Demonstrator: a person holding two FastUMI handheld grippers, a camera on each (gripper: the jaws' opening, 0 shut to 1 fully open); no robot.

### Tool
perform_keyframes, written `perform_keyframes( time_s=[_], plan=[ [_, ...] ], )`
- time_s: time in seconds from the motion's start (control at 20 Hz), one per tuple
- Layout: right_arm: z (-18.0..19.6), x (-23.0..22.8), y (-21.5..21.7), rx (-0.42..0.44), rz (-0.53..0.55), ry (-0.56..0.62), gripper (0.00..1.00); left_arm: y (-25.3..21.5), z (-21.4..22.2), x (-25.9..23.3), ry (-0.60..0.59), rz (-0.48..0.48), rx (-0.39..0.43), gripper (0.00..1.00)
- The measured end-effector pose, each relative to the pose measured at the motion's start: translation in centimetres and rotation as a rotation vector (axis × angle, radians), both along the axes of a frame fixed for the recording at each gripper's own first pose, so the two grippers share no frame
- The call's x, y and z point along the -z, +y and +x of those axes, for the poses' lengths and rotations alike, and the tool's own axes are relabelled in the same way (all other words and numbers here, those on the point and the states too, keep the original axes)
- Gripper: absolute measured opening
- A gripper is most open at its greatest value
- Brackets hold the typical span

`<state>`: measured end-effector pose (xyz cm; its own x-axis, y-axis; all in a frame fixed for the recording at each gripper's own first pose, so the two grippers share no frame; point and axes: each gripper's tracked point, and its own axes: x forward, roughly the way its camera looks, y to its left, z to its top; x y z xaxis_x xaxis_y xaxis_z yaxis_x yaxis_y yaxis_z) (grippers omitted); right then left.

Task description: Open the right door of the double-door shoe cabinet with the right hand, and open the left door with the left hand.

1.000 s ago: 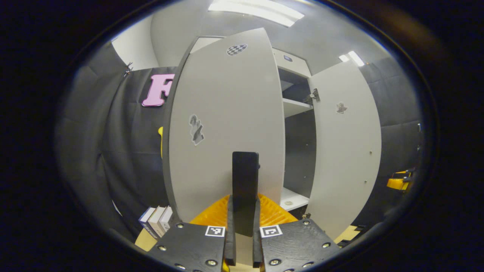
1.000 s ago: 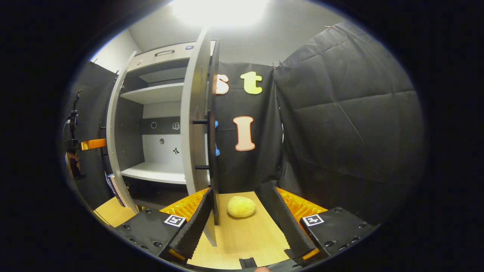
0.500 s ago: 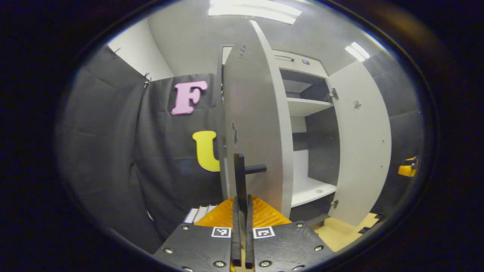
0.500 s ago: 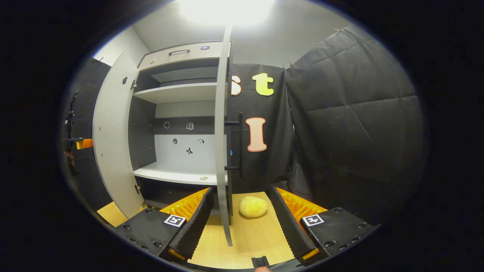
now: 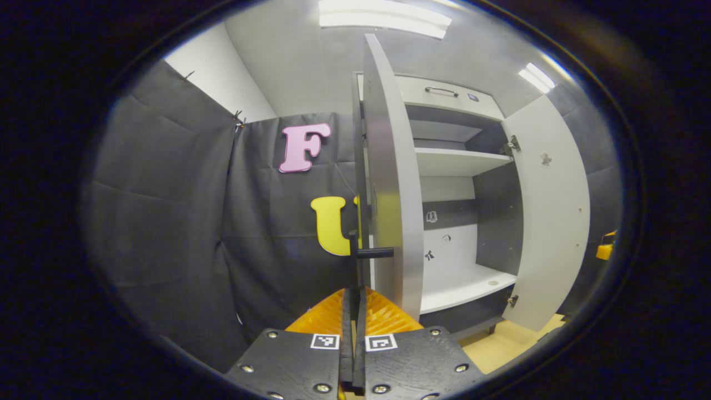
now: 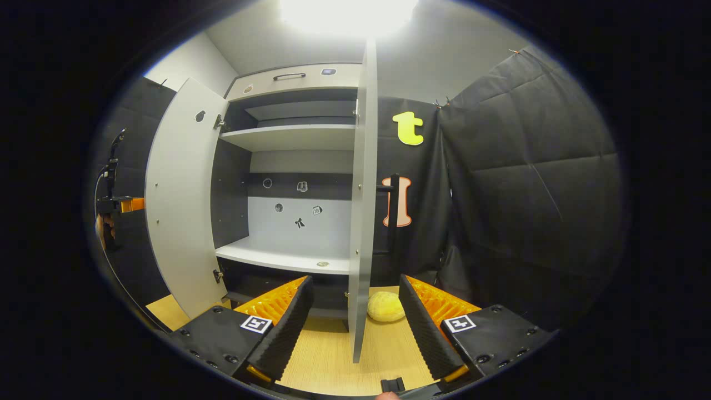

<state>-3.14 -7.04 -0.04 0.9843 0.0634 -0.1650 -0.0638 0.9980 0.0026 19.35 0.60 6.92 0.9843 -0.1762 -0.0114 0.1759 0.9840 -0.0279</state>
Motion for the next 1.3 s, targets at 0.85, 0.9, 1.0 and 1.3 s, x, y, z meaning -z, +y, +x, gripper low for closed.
perform_keyframes(
  time_s=[0.85,0.9,1.0,1.3],
  plan=[
    [-0.9,-3.3,0.3,-0.036,0.031,-0.104,0.98,-1.5,-10.5,-0.6,-0.049,0.007,-0.057,0.92],
    [-1.3,-3.3,0.6,-0.039,0.033,-0.116,0.98,-1.6,-11.5,-0.5,-0.059,0.001,-0.060,0.92],
    [-1.8,-3.6,0.9,-0.041,0.031,-0.141,0.98,-1.4,-13.1,-0.3,-0.086,-0.003,-0.075,0.91],
    [-3.7,-3.8,1.2,-0.021,0.037,-0.188,0.98,-0.4,-16.9,2.0,-0.070,-0.024,-0.144,0.91]
  ],
)
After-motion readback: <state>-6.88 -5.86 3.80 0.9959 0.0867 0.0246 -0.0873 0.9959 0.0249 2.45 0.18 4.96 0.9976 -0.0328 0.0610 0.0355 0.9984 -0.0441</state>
